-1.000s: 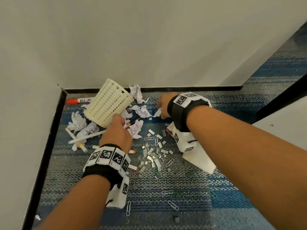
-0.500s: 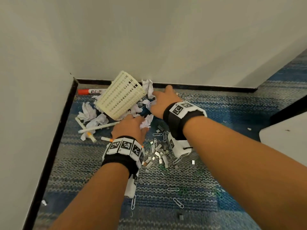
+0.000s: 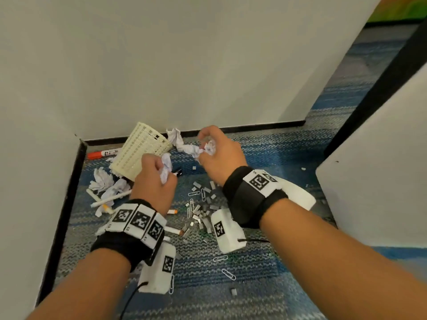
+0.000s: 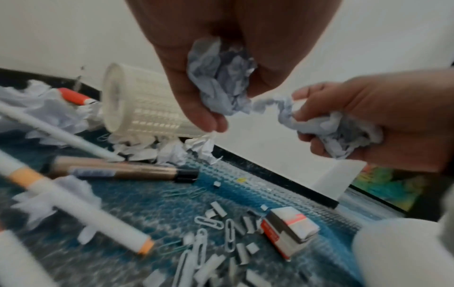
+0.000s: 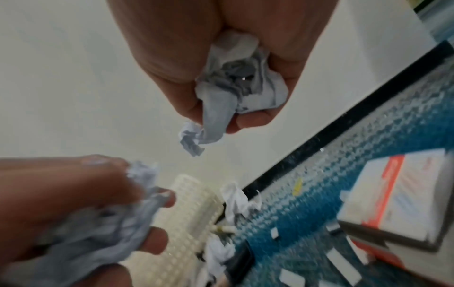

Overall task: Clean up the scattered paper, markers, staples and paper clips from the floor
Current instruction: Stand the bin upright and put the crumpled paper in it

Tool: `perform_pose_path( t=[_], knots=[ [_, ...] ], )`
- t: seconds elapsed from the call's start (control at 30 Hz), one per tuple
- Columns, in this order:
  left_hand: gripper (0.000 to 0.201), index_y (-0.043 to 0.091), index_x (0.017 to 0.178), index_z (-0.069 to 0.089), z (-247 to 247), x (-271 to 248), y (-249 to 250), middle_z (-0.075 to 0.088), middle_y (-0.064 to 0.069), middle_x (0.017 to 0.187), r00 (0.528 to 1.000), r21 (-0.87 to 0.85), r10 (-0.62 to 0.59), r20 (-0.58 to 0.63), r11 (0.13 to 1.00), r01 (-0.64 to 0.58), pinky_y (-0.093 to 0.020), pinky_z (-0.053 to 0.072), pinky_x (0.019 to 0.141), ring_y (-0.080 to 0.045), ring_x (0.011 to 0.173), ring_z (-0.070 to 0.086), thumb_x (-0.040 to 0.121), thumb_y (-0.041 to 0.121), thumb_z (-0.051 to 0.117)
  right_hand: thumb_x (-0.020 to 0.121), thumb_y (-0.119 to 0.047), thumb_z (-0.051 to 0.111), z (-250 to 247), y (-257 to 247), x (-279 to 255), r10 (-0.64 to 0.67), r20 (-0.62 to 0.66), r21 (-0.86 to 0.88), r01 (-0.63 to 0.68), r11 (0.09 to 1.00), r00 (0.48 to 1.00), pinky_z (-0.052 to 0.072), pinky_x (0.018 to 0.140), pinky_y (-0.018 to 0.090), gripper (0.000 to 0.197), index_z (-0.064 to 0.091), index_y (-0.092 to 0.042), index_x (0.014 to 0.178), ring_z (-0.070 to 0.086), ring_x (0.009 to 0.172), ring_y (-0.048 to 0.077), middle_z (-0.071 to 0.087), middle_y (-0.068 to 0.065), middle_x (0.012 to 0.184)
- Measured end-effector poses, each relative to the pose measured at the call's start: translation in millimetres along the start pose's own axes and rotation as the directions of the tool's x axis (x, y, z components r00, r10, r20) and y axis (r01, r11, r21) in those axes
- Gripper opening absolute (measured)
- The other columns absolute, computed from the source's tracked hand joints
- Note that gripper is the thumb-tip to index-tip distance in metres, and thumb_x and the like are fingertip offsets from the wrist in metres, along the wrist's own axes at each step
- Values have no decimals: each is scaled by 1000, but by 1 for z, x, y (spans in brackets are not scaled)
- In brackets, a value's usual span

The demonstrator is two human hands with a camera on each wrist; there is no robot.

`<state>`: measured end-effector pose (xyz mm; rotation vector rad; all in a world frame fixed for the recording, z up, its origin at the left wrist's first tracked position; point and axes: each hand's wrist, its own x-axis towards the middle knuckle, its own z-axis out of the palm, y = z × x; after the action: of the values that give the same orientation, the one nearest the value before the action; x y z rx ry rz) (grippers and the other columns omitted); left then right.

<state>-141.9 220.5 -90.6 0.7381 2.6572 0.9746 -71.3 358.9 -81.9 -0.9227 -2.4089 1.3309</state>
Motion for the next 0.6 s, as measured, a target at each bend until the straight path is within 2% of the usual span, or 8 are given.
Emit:
perform_pose_path(
  t=[0.07, 0.13, 0.2, 0.3, 0.4, 0.5, 0.53, 0.6],
  knots=[
    [28, 19, 111, 35, -1, -1, 22, 54, -4, 77, 997, -85, 81, 12, 993, -80, -32, 37, 57, -27, 65, 52, 89, 15, 50, 85, -12, 53, -20, -10, -18, -96, -40, 30, 98, 995, 995, 50, 84, 34, 32, 57, -34, 107, 60, 89, 23, 65, 4, 99],
    [31, 23, 120, 40, -1, -3, 49, 57, -4, 101, 969, -129, 247, -14, 960, -247, -31, 38, 73, -22, 86, 55, 91, 27, 51, 91, -15, 53, -47, -21, -35, -183, -103, 9, 185, 983, 978, 45, 86, 29, 26, 61, -31, 110, 56, 96, 19, 61, 4, 102],
    [30, 24, 110, 49, -1, -4, 82, 57, -6, 105, 931, -147, 361, -51, 920, -364, -28, 34, 74, -20, 93, 52, 89, 44, 47, 92, -22, 54, -78, -32, -54, -238, -202, -1, 242, 970, 950, 42, 82, 27, 20, 62, -29, 108, 53, 94, 17, 56, 3, 99],
    [39, 26, 90, 40, -2, -11, 134, 48, -6, 93, 906, -247, 411, -99, 872, -422, -28, 32, 62, -20, 81, 46, 80, 63, 44, 90, -31, 57, -128, -45, -85, -310, -402, -72, 308, 949, 862, 38, 72, 21, 12, 57, -26, 100, 49, 87, 13, 52, 0, 94],
    [15, 34, 81, 32, -5, -22, 186, 40, -6, 84, 902, -449, 413, -128, 787, -424, -36, 37, 62, -25, 72, 43, 78, 39, 45, 87, -30, 57, -171, -61, -122, -379, -573, -164, 351, 922, 727, 36, 72, 22, 13, 45, -25, 92, 45, 84, 12, 47, -5, 89],
    [24, 32, 79, 28, -4, -28, 236, 34, 0, 85, 895, -627, 431, -114, 668, -401, -37, 35, 58, -23, 71, 40, 71, 10, 37, 76, -20, 47, -213, -70, -150, -424, -677, -253, 352, 901, 601, 34, 74, 26, 15, 41, -19, 90, 41, 86, 15, 39, -4, 87],
    [28, 31, 80, 27, -2, -32, 252, 32, 1, 89, 876, -640, 465, -128, 636, -431, -35, 36, 61, -24, 76, 40, 70, 7, 35, 71, -20, 44, -229, -69, -157, -399, -697, -249, 320, 914, 595, 35, 76, 27, 18, 41, -17, 88, 41, 89, 18, 38, -4, 87],
    [32, 30, 82, 26, 5, -43, 278, 28, 4, 93, 823, -618, 545, -161, 594, -515, -33, 40, 71, -24, 87, 40, 66, 3, 32, 72, -28, 41, -256, -58, -165, -298, -698, -291, 123, 949, 651, 38, 85, 32, 21, 47, -14, 85, 46, 97, 31, 35, -8, 86]
  ],
)
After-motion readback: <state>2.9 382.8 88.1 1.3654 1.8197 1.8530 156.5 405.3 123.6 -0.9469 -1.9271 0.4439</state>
